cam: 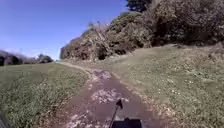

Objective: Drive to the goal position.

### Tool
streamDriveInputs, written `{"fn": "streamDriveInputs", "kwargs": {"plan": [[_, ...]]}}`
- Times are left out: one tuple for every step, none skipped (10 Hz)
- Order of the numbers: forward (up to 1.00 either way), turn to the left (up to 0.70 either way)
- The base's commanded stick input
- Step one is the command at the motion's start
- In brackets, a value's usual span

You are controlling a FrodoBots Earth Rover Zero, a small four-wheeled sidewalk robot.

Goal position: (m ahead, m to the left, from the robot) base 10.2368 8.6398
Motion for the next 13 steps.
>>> {"fn": "streamDriveInputs", "kwargs": {"plan": [[0.7, 0.0], [0.7, 0.0], [0.7, 0.0], [0.7, 0.0], [0.7, 0.0], [0.7, 0.0], [0.7, 0.0], [0.7, 0.0], [0.7, 0.0], [0.7, 0.0], [0.7, 0.0], [0.7, 0.0], [0.7, 0.0]]}}
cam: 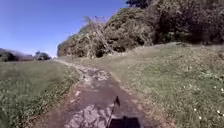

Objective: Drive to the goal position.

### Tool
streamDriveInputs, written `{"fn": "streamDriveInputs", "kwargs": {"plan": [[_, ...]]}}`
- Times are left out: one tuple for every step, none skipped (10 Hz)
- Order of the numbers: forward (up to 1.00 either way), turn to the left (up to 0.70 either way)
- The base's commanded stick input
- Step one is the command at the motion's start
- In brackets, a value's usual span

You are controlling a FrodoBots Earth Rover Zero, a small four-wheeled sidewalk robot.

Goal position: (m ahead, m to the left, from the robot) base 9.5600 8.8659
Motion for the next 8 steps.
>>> {"fn": "streamDriveInputs", "kwargs": {"plan": [[0.7, 0.0], [0.7, 0.16], [0.7, 0.0], [0.7, 0.0], [0.7, 0.0], [0.7, 0.0], [0.7, 0.0], [0.7, 0.27]]}}
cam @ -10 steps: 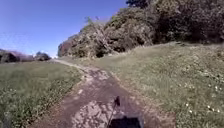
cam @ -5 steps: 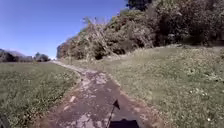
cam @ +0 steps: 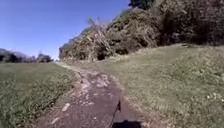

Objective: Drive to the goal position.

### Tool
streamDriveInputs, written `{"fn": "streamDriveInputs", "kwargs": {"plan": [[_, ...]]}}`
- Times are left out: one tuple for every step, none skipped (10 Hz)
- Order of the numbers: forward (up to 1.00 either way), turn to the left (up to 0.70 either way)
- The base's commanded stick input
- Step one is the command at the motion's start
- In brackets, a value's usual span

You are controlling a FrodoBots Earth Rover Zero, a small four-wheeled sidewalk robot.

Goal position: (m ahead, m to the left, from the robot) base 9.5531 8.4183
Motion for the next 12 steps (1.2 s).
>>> {"fn": "streamDriveInputs", "kwargs": {"plan": [[0.7, 0.27], [0.7, 0.18], [0.7, 0.0], [0.7, 0.0], [0.7, 0.0], [0.7, 0.0], [0.7, 0.0], [0.7, 0.0], [0.7, 0.0], [0.7, 0.0], [0.7, 0.0], [0.7, 0.0]]}}
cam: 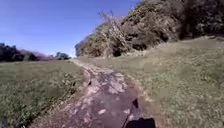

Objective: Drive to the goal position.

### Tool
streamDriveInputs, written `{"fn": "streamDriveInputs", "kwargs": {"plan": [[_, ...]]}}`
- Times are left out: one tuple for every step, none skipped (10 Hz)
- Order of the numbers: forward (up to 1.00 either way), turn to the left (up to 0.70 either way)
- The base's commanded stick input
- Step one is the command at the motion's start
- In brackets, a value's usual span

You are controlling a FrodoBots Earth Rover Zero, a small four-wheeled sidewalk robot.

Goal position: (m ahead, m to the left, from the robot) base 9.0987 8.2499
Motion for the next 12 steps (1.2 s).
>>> {"fn": "streamDriveInputs", "kwargs": {"plan": [[0.7, 0.16], [0.7, 0.0], [0.7, 0.0], [0.7, 0.0], [0.7, 0.0], [0.7, 0.0], [0.7, 0.0], [0.7, 0.0], [0.7, 0.0], [0.7, 0.0], [0.7, 0.0], [0.7, 0.0]]}}
